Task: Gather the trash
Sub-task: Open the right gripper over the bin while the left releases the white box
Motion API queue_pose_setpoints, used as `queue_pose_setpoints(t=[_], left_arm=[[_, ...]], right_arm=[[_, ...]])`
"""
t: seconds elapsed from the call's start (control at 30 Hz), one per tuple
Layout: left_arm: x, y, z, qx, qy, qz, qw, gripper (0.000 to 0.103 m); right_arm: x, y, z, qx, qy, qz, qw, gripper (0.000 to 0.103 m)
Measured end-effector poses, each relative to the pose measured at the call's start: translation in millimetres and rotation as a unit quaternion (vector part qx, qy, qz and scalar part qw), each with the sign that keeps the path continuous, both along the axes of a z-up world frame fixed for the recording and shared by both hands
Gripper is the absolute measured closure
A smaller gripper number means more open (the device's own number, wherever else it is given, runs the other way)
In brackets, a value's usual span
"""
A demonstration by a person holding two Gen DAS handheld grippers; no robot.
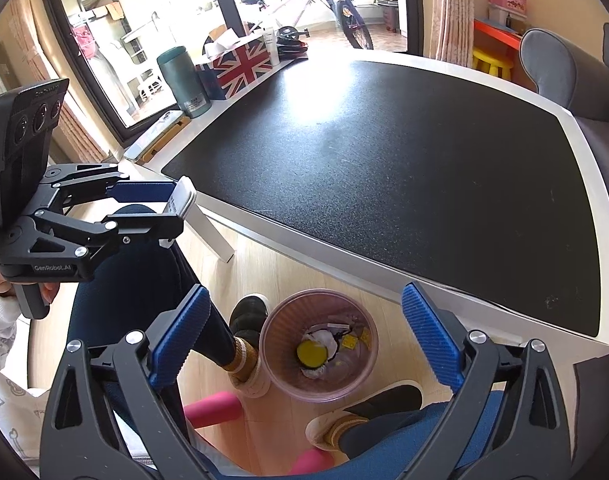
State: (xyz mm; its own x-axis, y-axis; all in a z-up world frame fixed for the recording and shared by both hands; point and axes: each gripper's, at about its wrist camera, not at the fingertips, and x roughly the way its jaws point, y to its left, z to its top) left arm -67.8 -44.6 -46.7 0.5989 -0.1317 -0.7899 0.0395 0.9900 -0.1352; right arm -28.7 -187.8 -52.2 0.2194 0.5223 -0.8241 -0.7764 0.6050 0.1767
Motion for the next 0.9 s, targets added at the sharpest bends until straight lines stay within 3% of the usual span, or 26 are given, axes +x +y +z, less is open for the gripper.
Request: queue_pose_setpoints(t=[0.8, 0.83, 0.9], left_arm=[[12.0, -20.5, -19.6, -0.012, 0.032, -0.051, 0.9981, 0.061], [13.1, -21.2, -19.8, -0.011, 0.032, -0.053, 0.9980, 0.060], [14.7, -22.4, -20.6, -0.014, 0.031, -0.054, 0.9980, 0.037]], right_arm=[[15.4, -21.5, 12.9, 0.002, -0.010, -0.042, 0.999, 0.007], [15.3, -22.3, 13.8, 0.003, -0.010, -0.042, 0.999, 0.007], [15.7, -22.8, 15.3, 0.004, -0.011, -0.043, 0.999, 0.007]])
